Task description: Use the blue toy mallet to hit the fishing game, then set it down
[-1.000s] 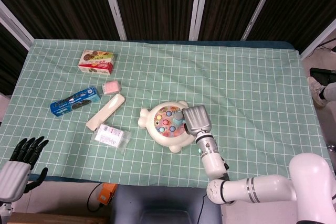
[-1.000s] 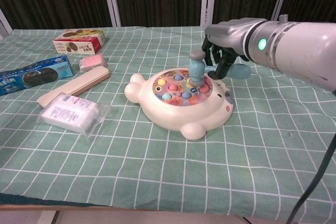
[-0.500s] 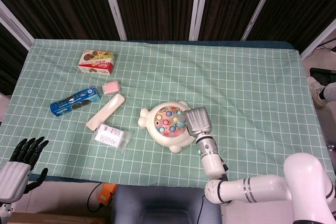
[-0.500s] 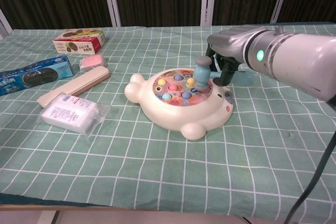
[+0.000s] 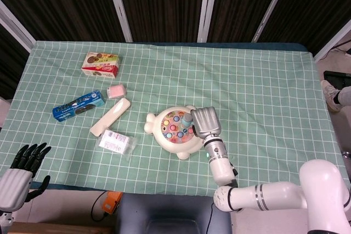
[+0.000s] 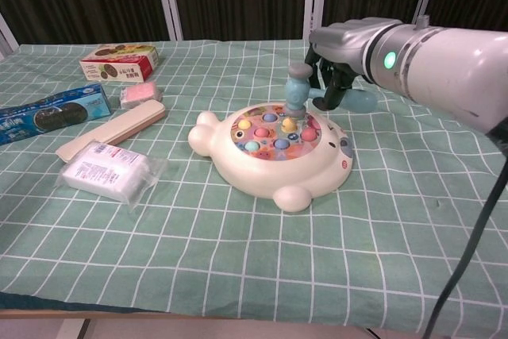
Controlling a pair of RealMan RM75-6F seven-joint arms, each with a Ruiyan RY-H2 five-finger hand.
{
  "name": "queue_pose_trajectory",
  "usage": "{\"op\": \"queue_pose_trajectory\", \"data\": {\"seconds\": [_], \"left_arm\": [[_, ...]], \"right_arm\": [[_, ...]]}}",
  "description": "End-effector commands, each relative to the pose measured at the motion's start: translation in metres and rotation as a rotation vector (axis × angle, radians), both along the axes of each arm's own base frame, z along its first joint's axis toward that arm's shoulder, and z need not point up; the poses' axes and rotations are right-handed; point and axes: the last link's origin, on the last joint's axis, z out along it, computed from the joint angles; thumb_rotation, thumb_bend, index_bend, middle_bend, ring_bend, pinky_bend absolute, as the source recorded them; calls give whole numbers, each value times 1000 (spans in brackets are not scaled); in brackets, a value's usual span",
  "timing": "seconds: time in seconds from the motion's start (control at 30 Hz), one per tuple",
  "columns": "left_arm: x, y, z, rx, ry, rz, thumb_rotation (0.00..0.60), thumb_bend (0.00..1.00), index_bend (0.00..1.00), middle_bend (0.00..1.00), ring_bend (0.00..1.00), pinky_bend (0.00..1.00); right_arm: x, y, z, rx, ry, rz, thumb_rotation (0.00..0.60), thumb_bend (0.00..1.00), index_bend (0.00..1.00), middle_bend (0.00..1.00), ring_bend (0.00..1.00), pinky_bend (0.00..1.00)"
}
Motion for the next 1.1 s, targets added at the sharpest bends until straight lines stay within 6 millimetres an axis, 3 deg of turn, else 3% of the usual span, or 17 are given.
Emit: {"op": "queue_pose_trajectory", "data": {"seconds": [0.03, 0.4, 0.57, 0.73, 0.87, 1.0, 1.1], "left_arm": [[-1, 1, 0, 1, 0, 4, 600, 413, 0, 30, 0, 18], [-2, 3, 2, 3, -5, 11, 600, 413, 0, 30, 0, 19], [-1, 2, 2, 2, -5, 8, 600, 414, 0, 30, 0, 19], [-1, 1, 2, 4, -6, 6, 600, 413, 0, 31, 0, 18], [-1, 0, 2, 5, -6, 4, 600, 413, 0, 31, 0, 19], [-1, -1, 2, 9, -5, 1, 600, 414, 0, 30, 0, 19], [-1, -1, 1, 10, 0, 5, 600, 413, 0, 30, 0, 19]], "right_arm": [[4, 0, -8, 7, 17, 12, 600, 576, 979, 743, 817, 854], [4, -1, -23, 19, 79, -17, 600, 576, 979, 743, 817, 853], [6, -1, -16, 7, 51, -17, 600, 576, 978, 743, 817, 853], [1, 0, 4, -9, 5, -8, 600, 576, 978, 743, 817, 853], [-17, 5, 21, -16, -25, 12, 600, 576, 978, 743, 816, 853], [-51, 15, 36, -16, -84, 54, 600, 576, 977, 743, 815, 849], [-92, 24, 43, 17, -167, 56, 600, 576, 974, 743, 813, 846]]}}
